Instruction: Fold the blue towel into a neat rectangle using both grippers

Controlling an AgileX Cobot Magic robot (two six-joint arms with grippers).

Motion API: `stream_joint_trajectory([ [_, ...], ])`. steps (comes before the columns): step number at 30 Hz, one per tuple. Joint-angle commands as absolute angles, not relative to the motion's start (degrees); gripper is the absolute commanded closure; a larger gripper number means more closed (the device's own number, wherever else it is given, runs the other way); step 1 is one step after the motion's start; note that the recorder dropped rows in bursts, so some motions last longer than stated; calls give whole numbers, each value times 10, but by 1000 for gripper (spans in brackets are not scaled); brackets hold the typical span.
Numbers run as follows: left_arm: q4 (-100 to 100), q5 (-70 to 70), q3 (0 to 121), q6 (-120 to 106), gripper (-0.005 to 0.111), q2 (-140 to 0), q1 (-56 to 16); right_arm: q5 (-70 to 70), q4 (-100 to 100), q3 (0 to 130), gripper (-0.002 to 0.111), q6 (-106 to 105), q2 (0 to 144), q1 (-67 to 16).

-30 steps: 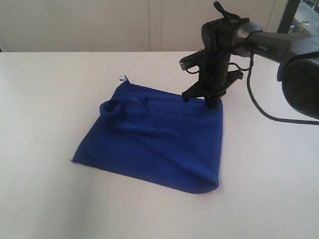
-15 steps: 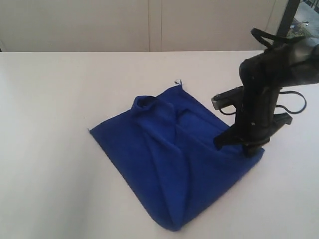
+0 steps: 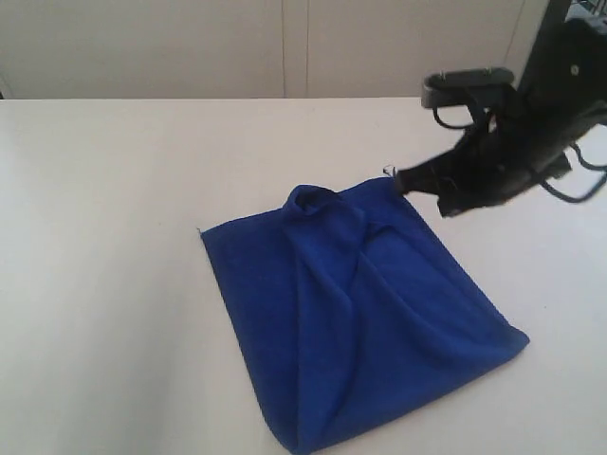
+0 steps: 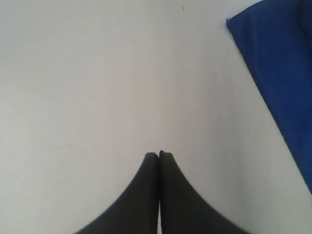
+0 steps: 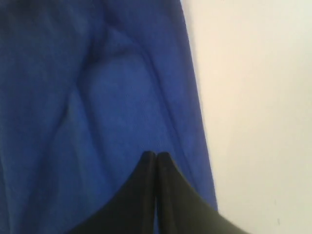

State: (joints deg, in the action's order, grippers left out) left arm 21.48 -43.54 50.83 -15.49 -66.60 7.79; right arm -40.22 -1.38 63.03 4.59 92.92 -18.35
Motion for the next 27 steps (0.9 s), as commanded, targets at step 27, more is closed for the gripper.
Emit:
stream_joint_trajectory([
  [27,223,-441,508,-156,107,-660,79,-408,12,1002,108,-26,1334,-129],
])
